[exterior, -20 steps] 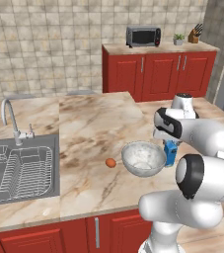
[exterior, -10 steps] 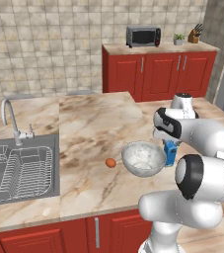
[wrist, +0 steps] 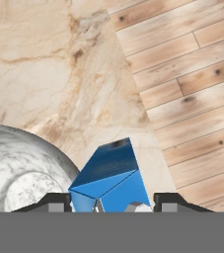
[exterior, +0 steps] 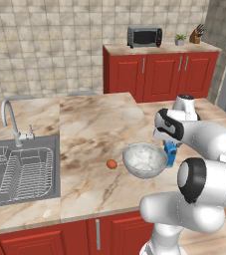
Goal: Gather the eggs and milk located in the vicinity of the sink area and place them right next to the bowl.
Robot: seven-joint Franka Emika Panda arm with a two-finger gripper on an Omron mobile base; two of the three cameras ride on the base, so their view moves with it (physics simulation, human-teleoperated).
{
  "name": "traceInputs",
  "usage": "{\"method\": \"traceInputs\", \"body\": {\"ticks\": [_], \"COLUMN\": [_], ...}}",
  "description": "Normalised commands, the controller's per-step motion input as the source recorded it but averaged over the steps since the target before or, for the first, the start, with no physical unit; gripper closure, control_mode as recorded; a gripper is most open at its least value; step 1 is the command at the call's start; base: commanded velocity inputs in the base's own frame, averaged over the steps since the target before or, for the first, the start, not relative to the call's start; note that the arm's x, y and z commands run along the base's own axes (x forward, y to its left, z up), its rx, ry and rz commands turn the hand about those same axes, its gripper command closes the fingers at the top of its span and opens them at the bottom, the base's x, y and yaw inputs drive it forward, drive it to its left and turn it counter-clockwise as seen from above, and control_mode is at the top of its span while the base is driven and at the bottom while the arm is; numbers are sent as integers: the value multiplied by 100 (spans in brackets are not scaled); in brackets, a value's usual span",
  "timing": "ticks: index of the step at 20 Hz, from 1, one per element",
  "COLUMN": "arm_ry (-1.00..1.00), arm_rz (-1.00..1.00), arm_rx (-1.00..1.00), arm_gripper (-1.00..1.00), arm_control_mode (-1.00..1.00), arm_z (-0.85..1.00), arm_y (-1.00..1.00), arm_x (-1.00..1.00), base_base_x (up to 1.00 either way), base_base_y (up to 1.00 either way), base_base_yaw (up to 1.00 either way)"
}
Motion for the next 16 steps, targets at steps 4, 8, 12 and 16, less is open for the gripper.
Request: {"method": "traceInputs", "body": {"ticks": [4, 8, 12, 16], "arm_ry": [0, 0, 0, 0], "arm_rz": [0, 0, 0, 0], "arm_rx": [0, 0, 0, 0], "arm_gripper": [100, 100, -100, -100], "arm_control_mode": [-100, -100, -100, -100], "arm_z": [-1, 0, 0, 0], "arm_y": [0, 0, 0, 0], "arm_x": [0, 0, 0, 0], "base_base_x": [0, 0, 0, 0], "base_base_y": [0, 0, 0, 0], "base_base_yaw": [0, 0, 0, 0]}}
